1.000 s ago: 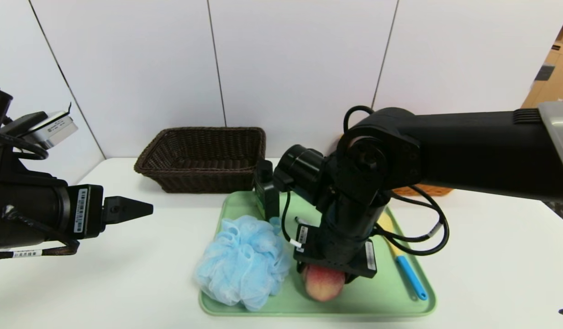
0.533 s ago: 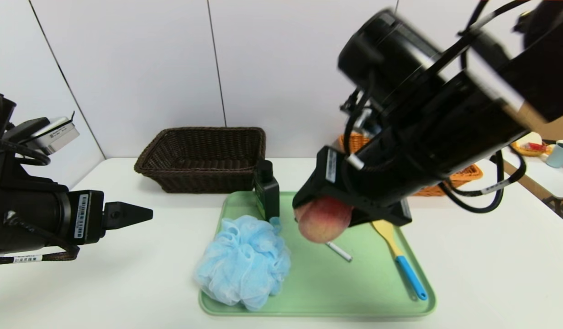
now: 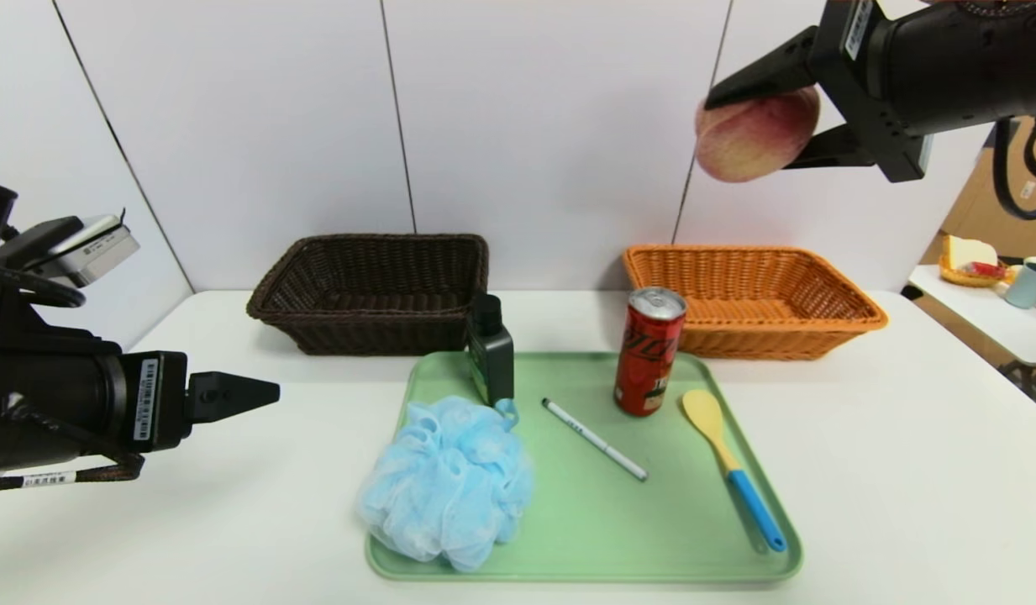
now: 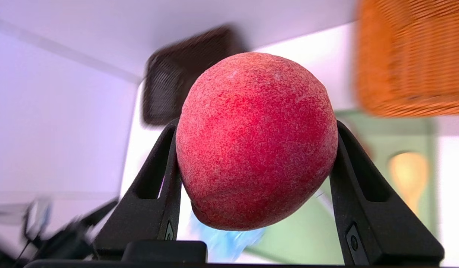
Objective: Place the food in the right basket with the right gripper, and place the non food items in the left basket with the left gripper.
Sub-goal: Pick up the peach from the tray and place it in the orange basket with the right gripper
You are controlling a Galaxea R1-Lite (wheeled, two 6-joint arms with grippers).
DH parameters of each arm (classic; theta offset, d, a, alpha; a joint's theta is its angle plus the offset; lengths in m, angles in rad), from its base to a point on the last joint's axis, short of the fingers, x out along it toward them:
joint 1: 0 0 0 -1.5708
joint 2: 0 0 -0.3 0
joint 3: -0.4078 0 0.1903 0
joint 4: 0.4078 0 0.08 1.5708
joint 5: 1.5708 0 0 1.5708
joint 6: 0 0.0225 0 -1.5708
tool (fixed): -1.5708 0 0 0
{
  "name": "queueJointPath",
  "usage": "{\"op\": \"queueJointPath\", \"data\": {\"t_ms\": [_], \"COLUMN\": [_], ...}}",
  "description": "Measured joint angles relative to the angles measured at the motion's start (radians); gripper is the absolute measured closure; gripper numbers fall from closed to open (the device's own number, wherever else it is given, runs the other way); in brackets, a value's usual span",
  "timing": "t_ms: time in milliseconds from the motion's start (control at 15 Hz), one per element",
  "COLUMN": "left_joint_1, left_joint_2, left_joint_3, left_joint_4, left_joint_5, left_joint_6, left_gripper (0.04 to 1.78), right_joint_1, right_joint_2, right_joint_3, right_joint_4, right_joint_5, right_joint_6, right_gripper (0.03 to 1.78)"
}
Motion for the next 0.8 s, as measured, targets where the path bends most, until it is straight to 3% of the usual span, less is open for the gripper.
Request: {"op": "queueJointPath", "data": {"t_ms": [267, 400, 600, 800], "left_joint_1": [-0.013, -0.015, -0.016, -0.021], "left_joint_2": [-0.002, -0.002, 0.001, -0.003], "left_joint_3": [0.005, 0.005, 0.004, 0.025], "left_joint_4": [-0.055, -0.055, -0.050, -0.056], "left_joint_5": [0.008, 0.012, 0.024, 0.030], "left_joint_6": [-0.001, 0.000, 0.000, 0.020], "left_gripper": [0.13, 0.13, 0.13, 0.13], "right_joint_1": [-0.212, -0.286, -0.361, -0.393], "right_joint_2": [0.118, 0.208, 0.327, 0.409], "right_joint_3": [0.006, 0.006, 0.004, 0.003], "right_joint_4": [-0.021, -0.066, -0.116, -0.122], "right_joint_5": [0.003, 0.000, -0.010, -0.048], "right_joint_6": [-0.005, -0.009, -0.047, -0.064], "right_gripper": [0.72, 0.72, 0.72, 0.72]}}
